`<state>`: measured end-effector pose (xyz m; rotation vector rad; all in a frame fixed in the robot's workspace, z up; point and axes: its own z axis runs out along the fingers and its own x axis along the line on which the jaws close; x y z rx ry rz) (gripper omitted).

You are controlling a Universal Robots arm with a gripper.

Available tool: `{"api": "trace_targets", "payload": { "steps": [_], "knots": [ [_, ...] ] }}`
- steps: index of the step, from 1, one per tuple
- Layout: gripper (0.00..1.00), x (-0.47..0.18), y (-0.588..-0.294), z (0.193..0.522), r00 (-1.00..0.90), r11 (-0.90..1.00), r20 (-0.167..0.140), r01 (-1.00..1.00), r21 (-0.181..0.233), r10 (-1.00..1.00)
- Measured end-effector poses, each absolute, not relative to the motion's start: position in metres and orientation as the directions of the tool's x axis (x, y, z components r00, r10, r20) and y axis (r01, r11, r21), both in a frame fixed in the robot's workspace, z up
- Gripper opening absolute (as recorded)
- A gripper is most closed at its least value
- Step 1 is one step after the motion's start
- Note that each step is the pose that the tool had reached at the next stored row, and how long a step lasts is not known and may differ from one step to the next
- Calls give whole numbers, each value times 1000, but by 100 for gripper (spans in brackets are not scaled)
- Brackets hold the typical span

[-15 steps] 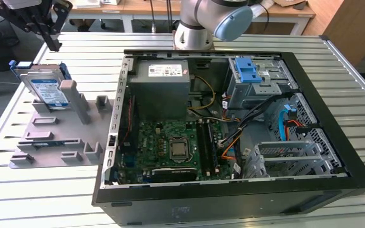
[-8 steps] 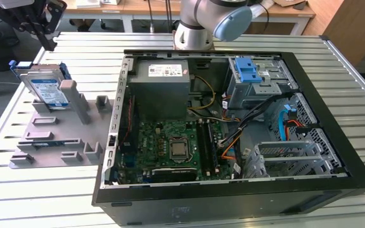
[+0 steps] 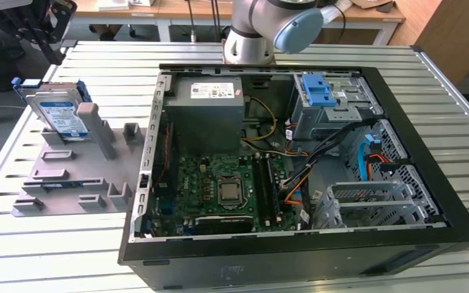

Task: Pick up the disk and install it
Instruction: 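Reach for the disk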

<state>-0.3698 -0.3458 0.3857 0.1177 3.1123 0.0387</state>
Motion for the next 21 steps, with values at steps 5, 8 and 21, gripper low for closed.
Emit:
{"api": "trace_targets", "payload": {
  "steps": [5,8,21],
  "knots": [
    [11,-377,-344,386,-997,997,-26,75,26,76],
    [11,-383,-343,385,-997,997,-26,75,26,76],
    [11,-393,-341,385,-997,997,-26,75,26,76]
  ]
}}
